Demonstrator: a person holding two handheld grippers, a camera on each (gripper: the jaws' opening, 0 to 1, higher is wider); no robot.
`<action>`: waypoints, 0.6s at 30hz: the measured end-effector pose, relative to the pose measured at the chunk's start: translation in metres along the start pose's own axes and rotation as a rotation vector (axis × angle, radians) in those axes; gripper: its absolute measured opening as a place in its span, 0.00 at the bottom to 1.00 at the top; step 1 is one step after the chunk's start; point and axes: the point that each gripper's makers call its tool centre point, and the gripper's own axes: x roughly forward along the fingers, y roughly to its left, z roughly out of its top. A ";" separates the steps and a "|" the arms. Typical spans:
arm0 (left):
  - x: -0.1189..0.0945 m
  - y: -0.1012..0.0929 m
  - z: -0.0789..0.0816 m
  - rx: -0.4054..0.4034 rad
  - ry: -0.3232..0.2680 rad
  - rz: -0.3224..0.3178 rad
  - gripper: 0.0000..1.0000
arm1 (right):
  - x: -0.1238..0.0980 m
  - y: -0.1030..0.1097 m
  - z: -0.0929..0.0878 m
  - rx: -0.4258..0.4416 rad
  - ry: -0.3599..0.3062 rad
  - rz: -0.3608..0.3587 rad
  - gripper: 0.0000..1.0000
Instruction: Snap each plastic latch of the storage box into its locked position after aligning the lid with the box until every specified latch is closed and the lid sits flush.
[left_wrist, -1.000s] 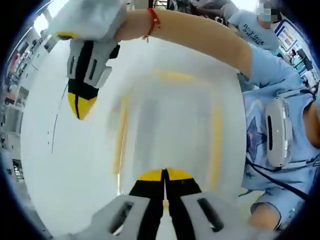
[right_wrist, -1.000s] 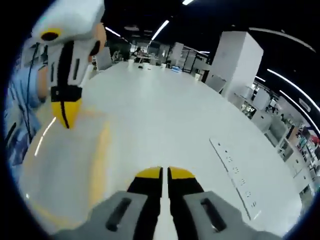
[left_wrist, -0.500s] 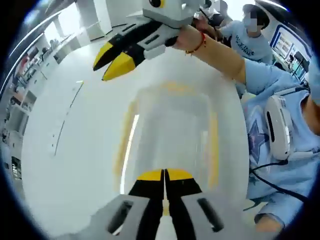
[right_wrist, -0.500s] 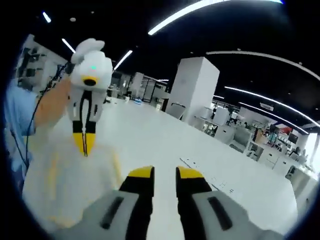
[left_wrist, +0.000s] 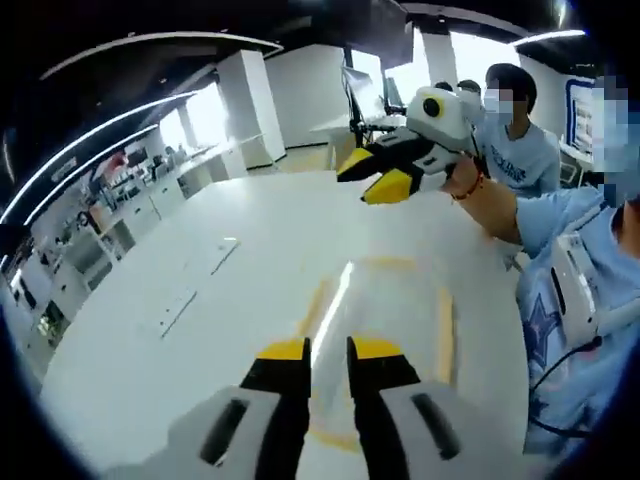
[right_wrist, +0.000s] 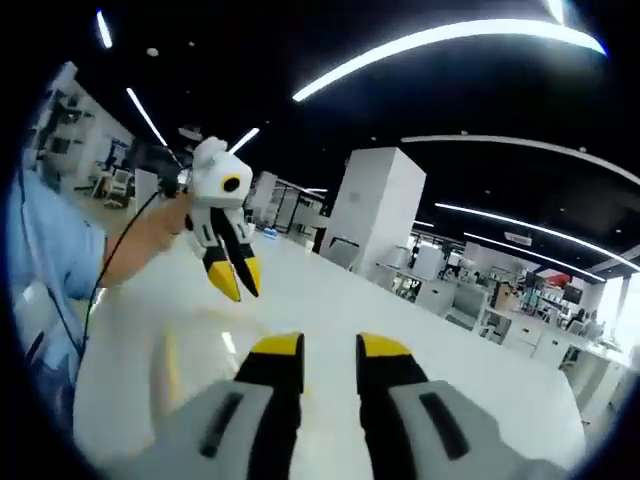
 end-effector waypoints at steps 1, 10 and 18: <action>-0.008 0.003 0.003 -0.015 -0.041 0.029 0.15 | -0.005 -0.001 0.002 -0.007 -0.008 -0.017 0.20; -0.072 0.014 0.014 -0.056 -0.271 0.254 0.16 | -0.054 -0.026 0.005 0.021 -0.036 -0.218 0.21; -0.124 0.021 -0.024 -0.079 -0.323 0.498 0.20 | -0.099 -0.043 -0.006 0.092 -0.122 -0.377 0.21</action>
